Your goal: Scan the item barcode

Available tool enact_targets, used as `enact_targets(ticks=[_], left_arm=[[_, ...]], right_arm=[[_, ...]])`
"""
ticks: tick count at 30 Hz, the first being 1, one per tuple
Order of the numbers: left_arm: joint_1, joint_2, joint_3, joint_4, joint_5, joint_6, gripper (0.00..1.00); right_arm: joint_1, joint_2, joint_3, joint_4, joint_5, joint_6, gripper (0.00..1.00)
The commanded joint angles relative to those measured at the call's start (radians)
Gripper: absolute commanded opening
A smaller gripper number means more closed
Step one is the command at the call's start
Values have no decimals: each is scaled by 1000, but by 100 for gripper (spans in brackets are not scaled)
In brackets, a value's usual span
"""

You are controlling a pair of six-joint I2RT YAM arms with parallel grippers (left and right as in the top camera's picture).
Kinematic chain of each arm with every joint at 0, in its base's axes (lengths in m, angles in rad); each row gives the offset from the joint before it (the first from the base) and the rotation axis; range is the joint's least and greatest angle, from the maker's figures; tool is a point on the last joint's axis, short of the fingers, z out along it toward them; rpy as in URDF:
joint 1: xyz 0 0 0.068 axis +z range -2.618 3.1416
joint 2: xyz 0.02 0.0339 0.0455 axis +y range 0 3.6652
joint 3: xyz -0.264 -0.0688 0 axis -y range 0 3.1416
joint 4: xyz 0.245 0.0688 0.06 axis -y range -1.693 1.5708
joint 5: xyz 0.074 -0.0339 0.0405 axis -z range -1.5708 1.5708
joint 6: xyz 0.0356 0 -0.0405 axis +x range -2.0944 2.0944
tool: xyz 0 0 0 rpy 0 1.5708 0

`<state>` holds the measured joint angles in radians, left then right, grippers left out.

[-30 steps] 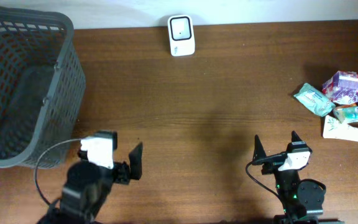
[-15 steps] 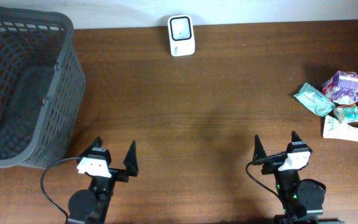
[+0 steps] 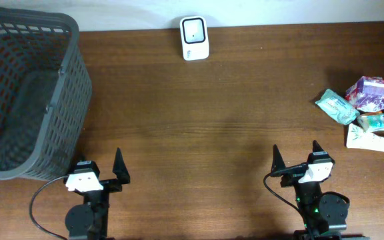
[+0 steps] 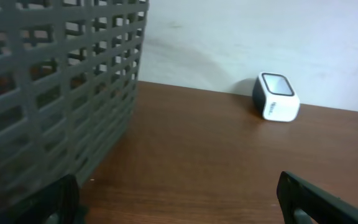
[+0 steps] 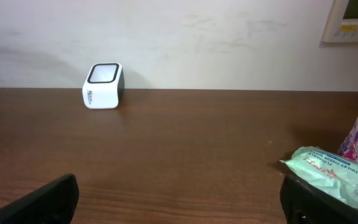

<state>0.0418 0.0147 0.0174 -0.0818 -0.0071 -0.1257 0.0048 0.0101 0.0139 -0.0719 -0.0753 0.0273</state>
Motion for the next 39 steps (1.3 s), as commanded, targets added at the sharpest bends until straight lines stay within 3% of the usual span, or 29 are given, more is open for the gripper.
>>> enact_targets(ticks=[1, 6, 9, 15, 18, 39], left_arm=[[13, -10, -9, 3, 45, 100, 99], [14, -10, -10, 74, 45, 135, 99], [35, -10, -10, 0, 44, 150, 99], [15, -10, -10, 2, 40, 148, 99], [15, -10, -10, -1, -13, 89, 99], [15, -10, -9, -1, 8, 127, 99]], right_arm=[[9, -7, -8, -2, 8, 6, 99], [9, -7, -8, -3, 8, 6, 99], [9, -7, -8, -3, 8, 6, 99], [9, -7, -8, -3, 8, 6, 99], [9, -7, -8, -3, 8, 6, 99], [9, -7, -8, -3, 8, 6, 99]])
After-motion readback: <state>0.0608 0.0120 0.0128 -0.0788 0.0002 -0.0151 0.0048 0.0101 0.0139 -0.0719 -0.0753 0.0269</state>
